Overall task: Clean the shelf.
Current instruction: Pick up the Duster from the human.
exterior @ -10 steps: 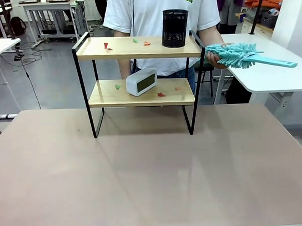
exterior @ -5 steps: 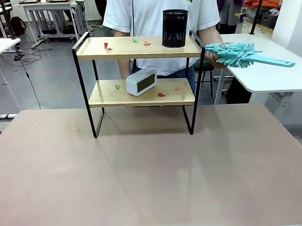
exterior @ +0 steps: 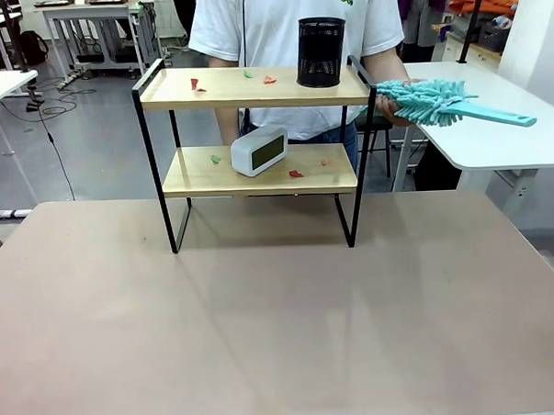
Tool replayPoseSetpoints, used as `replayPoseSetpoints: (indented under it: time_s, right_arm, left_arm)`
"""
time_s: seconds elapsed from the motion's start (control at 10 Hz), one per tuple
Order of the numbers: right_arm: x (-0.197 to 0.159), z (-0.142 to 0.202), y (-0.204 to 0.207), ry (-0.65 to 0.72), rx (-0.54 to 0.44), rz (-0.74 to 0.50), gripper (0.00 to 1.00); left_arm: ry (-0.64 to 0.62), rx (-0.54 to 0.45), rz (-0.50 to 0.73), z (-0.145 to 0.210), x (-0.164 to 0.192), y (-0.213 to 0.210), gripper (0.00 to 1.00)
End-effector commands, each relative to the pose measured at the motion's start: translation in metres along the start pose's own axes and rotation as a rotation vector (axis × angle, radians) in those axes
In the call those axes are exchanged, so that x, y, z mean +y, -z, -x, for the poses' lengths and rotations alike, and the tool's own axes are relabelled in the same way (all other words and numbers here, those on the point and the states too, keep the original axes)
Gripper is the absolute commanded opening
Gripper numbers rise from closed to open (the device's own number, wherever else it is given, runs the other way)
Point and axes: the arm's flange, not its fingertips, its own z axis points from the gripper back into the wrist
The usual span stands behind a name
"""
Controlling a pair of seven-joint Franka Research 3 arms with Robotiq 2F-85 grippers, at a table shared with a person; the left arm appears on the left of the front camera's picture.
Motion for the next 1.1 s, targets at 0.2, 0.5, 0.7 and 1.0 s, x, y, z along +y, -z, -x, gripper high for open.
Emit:
replayPoseSetpoints:
  time_s: [0.2,0.5,0.7,1.0]
  right_arm:
    - [0.018,-0.113,0.053,0.034,0.204,0.086,1.0]
    - [0.007,-0.144,0.109,0.204,0.249,-0.119,1.0]
    - [0.012,-0.145,0.127,0.302,0.267,-0.194,1.0]
    - [0.019,-0.147,0.157,0.355,0.253,-0.083,1.0]
  left_arm:
    - [0.03,-0.021,0.019,0.0,0.0,0.0,1.0]
    - [0.03,-0.021,0.019,0.0,0.0,0.0,1.0]
    - [0.03,-0.021,0.019,0.0,0.0,0.0,1.0]
    - [0.03,-0.021,0.019,0.0,0.0,0.0,1.0]
